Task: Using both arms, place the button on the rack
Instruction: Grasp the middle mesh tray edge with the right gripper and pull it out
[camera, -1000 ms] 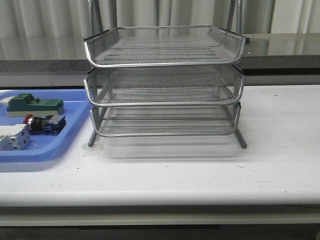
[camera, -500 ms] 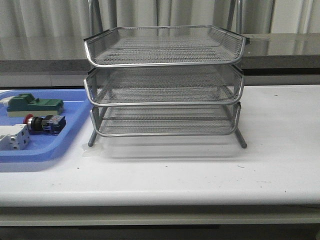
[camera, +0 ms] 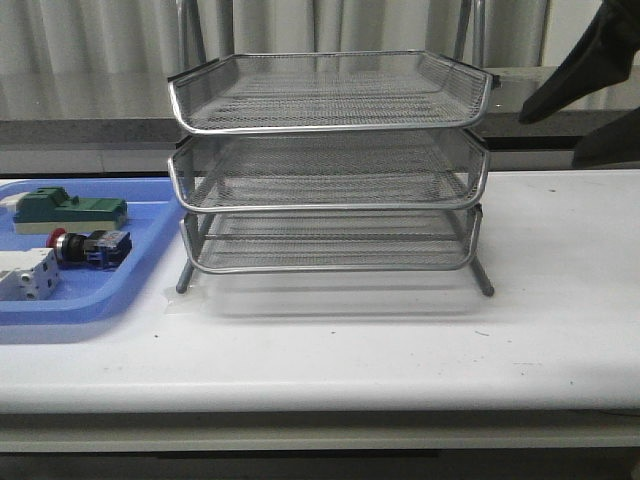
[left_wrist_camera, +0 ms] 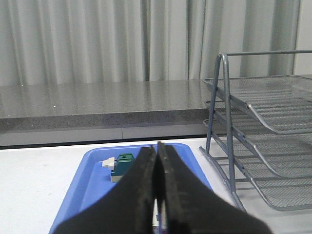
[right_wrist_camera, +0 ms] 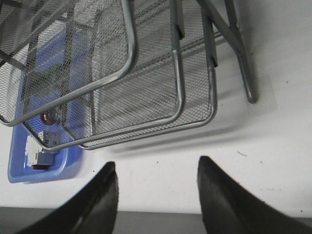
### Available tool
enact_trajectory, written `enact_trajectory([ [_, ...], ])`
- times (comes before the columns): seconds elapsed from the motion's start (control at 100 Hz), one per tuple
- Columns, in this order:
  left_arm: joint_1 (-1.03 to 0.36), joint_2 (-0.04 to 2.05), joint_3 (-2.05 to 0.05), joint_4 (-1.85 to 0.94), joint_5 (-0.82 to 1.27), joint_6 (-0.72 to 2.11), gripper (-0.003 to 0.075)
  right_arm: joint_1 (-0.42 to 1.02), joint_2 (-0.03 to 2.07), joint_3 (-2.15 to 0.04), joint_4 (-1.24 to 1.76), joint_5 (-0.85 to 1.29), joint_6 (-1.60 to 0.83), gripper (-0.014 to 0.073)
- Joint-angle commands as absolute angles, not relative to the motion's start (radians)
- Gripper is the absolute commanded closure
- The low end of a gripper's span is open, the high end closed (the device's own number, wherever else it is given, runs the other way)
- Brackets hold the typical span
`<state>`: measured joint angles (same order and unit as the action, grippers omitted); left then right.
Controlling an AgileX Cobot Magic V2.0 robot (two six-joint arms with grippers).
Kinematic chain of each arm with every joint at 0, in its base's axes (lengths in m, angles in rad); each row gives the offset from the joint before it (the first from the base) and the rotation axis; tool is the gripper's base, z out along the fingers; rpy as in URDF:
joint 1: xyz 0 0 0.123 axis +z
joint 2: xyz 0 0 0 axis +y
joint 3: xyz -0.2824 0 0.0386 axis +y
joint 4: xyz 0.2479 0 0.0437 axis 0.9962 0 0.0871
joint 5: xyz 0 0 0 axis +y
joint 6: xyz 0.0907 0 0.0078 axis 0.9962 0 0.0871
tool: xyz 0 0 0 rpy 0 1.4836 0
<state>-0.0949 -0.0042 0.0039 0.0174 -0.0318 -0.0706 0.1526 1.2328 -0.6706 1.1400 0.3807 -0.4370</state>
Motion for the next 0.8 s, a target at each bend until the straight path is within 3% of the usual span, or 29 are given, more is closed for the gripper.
enact_trajectory([
  [0.0,-0.094,-0.036,0.038,0.011,-0.107,-0.078,0.0741,0.155,1.269,-0.702,1.302,0.347,-0.578,0.0201],
  [0.34,-0.094,-0.036,0.038,0.011,-0.107,-0.078,0.0741,0.155,1.440,-0.735,1.698,0.444,-0.999,0.0201],
  [0.79,-0.094,-0.036,0.038,0.011,-0.107,-0.078,0.0741,0.155,1.641,-0.872,1.768,0.513,-1.047,0.0201],
])
